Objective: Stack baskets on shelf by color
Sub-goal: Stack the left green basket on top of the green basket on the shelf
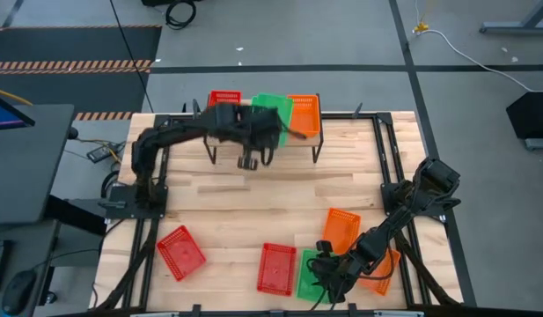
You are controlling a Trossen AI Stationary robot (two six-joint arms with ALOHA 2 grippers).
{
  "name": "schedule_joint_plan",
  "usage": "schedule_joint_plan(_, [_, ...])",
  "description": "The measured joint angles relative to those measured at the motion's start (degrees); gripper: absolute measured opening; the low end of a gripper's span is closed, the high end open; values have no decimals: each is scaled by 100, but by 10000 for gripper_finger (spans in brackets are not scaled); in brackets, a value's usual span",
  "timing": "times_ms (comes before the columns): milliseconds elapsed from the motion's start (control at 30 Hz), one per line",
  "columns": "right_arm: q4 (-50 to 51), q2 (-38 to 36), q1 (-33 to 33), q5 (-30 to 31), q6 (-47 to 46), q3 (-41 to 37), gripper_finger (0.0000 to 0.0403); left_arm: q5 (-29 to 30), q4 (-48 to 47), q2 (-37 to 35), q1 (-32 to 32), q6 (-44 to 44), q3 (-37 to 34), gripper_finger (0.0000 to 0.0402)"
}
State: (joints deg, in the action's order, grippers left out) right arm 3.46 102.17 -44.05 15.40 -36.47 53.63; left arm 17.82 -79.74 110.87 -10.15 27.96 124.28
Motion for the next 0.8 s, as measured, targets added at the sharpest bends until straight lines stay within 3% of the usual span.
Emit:
schedule_joint_plan(167, [-120,0,-2,-4,-196,-194,194,-17,362,11,-581,158,-95,6])
schedule_joint_plan(300, [-171,0,-2,-4,-236,-247,194,-365,525,16,-834,303,-95,6])
schedule_joint_plan(800, [-283,0,-2,-4,-196,-247,194,-792,521,184,-835,338,-101,18])
